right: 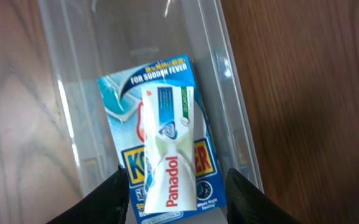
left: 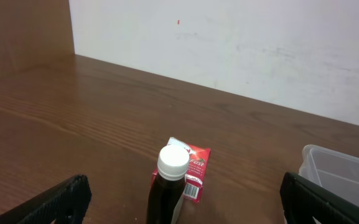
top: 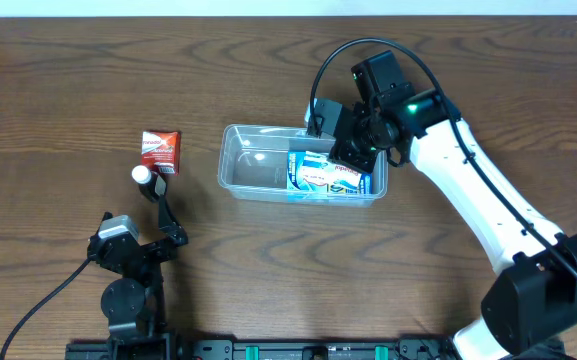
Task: Pack container
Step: 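Lower the white Panadol box into the container beside the blue box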
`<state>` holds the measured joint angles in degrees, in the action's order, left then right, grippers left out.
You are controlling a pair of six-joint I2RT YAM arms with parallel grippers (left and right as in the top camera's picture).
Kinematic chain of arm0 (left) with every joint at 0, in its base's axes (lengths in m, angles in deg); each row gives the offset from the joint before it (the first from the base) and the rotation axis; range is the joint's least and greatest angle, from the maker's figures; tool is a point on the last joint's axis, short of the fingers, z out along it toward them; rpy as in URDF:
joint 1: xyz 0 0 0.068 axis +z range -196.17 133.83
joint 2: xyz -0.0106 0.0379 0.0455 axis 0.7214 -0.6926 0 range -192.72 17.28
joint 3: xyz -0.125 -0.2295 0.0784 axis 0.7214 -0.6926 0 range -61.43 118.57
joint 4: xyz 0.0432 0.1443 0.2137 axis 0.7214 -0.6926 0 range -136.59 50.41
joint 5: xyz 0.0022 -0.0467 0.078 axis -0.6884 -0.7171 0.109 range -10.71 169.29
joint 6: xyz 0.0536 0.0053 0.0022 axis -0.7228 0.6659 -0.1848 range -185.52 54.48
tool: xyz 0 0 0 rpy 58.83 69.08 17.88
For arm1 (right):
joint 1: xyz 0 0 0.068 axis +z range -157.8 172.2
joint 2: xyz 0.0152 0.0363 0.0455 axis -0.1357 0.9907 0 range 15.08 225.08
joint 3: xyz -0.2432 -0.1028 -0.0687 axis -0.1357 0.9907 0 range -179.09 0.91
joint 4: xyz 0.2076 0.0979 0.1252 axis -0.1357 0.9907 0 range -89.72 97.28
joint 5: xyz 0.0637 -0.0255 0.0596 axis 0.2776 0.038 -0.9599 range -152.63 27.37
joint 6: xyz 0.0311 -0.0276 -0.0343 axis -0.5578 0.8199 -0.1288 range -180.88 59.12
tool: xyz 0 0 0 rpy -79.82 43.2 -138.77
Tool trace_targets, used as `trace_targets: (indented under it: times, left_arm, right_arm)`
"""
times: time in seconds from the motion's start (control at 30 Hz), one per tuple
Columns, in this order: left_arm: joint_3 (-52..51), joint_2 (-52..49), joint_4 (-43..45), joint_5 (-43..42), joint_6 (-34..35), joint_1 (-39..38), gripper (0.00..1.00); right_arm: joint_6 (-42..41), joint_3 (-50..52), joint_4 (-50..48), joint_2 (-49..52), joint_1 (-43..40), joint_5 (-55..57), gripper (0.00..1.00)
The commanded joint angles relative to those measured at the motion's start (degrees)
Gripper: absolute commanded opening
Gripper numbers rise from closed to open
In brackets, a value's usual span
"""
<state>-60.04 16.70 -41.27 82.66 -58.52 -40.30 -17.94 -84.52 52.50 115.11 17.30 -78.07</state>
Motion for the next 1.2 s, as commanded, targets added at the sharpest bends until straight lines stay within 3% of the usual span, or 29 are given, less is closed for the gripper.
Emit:
trace_targets:
  times: [0.0, 0.37, 0.53, 0.7, 0.9, 1.17]
  left_arm:
    - [-1.2, 0.3, -2.1, 0.7, -1.0, -0.2, 0.98]
    - [-1.2, 0.3, -2.1, 0.7, -1.0, -0.2, 0.98]
    - [-1.2, 0.2, -2.1, 0.7, -1.0, -0.2, 0.98]
    - [-1.2, 0.2, -2.1, 0.7, -1.0, -0.2, 0.98]
    - [-1.2, 0.2, -2.1, 0.7, -1.0, -0.2, 0.98]
    - [-1.2, 0.2, -2.1, 0.7, -1.0, -0.2, 0.98]
  right_arm:
    - [1.3, 0.2, -0.2, 0.7, 0.0, 1.0, 0.49]
    - [1.3, 0.2, -1.4, 4.4, 0.1, -6.6, 0.46]
    - [0.1, 0.2, -2.4, 7.9, 0.6, -8.1, 0.31]
    - [-0.4, 0.2, -4.9, 9.1, 2.4, -12.7, 0.07]
    - [-0.9, 0.2, -8.4, 9.4, 5.0, -13.2, 0.01]
    - [-0.9, 0.2, -11.5, 12.9, 7.0, -12.6, 0.01]
